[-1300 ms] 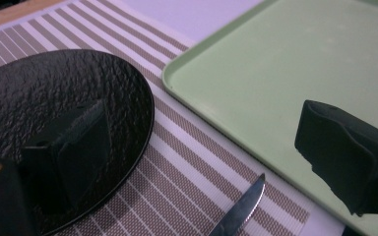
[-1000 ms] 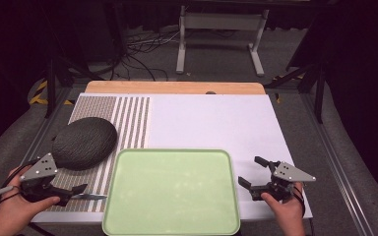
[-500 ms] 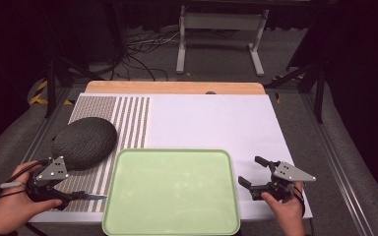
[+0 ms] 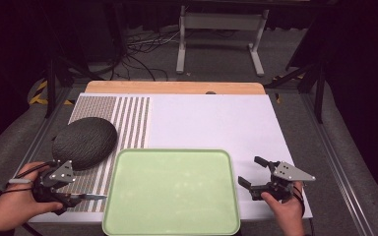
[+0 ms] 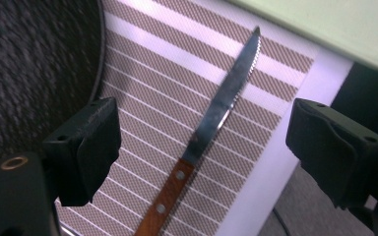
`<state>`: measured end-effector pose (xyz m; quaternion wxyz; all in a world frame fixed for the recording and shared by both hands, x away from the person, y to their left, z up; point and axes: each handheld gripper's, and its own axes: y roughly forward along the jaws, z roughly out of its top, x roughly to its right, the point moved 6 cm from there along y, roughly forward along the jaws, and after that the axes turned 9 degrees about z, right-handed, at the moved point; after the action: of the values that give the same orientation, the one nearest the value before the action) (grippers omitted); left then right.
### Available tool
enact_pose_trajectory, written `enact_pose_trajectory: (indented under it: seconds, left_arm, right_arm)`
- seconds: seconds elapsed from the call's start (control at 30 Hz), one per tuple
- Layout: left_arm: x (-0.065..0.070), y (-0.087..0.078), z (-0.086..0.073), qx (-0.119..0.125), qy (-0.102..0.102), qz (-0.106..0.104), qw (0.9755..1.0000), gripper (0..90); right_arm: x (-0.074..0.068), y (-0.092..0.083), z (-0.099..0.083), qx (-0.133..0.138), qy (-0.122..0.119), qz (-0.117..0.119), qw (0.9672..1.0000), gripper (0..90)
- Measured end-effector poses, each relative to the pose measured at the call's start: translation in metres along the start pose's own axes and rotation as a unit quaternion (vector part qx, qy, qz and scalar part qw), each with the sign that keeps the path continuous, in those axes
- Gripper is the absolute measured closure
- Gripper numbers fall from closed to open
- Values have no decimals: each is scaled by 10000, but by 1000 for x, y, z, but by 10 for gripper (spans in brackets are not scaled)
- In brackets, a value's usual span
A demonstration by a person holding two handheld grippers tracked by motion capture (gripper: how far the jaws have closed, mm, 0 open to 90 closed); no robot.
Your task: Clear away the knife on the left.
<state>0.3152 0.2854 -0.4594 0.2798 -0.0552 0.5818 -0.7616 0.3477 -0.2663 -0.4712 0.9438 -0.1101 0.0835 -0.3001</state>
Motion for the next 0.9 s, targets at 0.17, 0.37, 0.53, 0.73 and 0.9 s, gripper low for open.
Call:
enact_pose_trajectory:
  seconds: [0.17,0.37,0.53,0.73,0.9]
  left_arm:
    - [1,2,-1,-221,64,-80,9997,143]
    - [2,5,-2,-476,176,-166,9986,164]
    - [3,8,-3,-661,213,-250,9973,204]
    - [2,14,-4,-809,421,-371,9951,224]
    - [-1,19,-8,-1073,983,-319,9888,283]
  right_arm:
    - [0,0,0,-13,2,-6,10000,28]
    - [0,0,0,-15,-4,6,10000,28]
    - [0,1,-1,-19,-13,21,10000,28]
    - [0,1,-1,-26,-25,25,10000,28]
    - [0,1,-1,-47,-12,28,10000,28]
